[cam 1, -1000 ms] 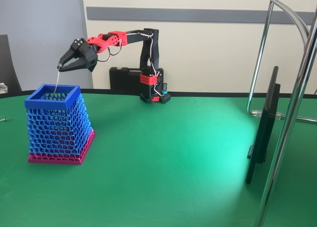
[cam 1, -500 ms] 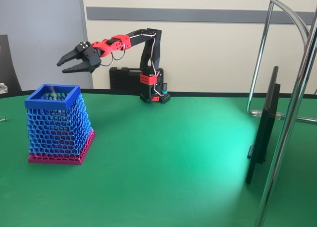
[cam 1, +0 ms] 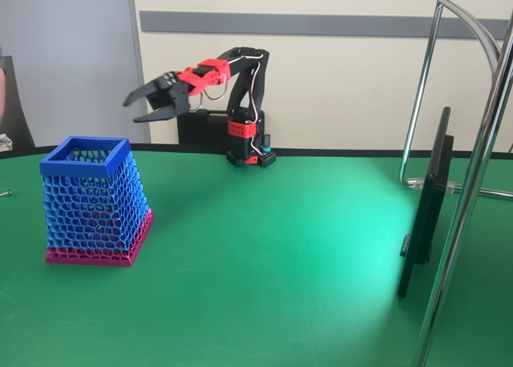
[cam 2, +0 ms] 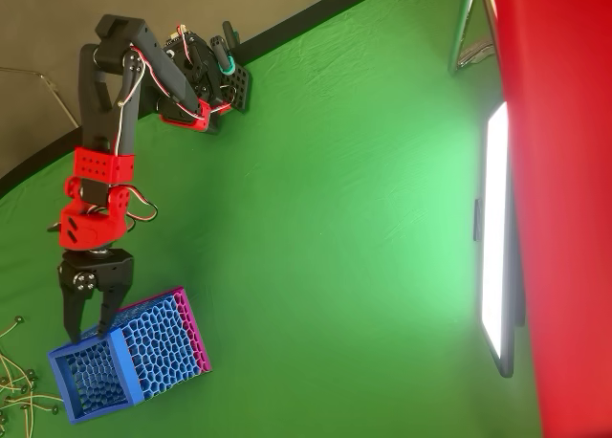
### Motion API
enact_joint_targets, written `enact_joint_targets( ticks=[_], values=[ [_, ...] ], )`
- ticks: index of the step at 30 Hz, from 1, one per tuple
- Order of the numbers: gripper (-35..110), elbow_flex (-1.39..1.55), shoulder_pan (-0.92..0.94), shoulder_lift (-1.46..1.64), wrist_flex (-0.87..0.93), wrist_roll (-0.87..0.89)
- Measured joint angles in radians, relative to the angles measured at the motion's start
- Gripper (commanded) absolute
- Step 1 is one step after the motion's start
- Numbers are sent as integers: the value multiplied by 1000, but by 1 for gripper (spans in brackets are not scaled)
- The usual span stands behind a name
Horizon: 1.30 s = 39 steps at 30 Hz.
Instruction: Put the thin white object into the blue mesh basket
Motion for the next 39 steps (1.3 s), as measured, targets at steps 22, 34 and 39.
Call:
enact_joint_targets(
  ticks=[22, 34, 39],
  values=[
    [0, 514, -445, 606, 445, -387],
    [0, 830, -508, 1095, 669, -411],
    [0, 881, -523, 1250, 765, -403]
  ],
)
